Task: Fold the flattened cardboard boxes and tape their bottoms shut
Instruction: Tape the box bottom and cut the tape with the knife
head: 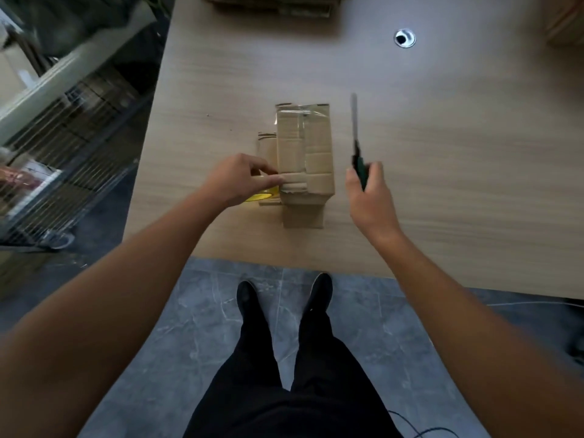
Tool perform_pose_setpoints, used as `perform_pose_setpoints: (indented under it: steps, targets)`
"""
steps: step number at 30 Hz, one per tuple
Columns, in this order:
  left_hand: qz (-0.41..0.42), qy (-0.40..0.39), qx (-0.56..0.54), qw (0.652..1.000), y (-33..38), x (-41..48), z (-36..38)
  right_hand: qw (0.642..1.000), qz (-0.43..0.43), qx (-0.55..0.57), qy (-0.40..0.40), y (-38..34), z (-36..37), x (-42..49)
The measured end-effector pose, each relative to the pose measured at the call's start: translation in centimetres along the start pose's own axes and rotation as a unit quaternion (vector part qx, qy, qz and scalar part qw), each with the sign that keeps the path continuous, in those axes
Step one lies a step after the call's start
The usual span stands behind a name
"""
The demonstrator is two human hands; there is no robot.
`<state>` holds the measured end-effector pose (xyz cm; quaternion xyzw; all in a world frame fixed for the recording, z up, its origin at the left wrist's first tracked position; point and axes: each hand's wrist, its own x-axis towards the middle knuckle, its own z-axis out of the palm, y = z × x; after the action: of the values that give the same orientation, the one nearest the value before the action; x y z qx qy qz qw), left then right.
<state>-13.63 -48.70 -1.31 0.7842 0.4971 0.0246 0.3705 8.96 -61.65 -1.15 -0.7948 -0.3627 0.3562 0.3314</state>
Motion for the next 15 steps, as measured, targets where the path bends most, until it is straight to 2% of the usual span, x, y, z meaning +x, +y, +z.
perform_pose_setpoints:
  steps: [2,4,6,10,12,15]
  targets:
    - [0.004,0.004,-0.001,1.000,0.0,-0.1,0.1,0.990,-0.102,-0.082,-0.042,-3.4,0.9,-2.1]
    - [0.015,0.016,-0.004,1.000,0.0,-0.2,0.2,0.971,-0.139,-0.171,-0.093,-4.7,2.8,-2.9]
    - [0.023,0.016,-0.011,1.000,-0.3,-0.6,-0.1,0.956,-0.113,-0.236,-0.133,-5.0,4.5,-3.3]
    - [0.051,-0.063,-0.076,0.994,-1.6,-2.8,-2.3,0.943,-0.084,-0.279,-0.160,-4.4,5.4,-3.9]
    - [0.046,-0.068,-0.025,0.996,-2.4,-3.4,-2.6,0.946,-0.075,-0.267,-0.170,-4.8,5.3,-4.1]
    - [0.013,-0.033,0.076,0.996,-3.0,-2.7,-2.4,0.940,-0.057,-0.268,-0.203,-5.5,5.3,-3.9]
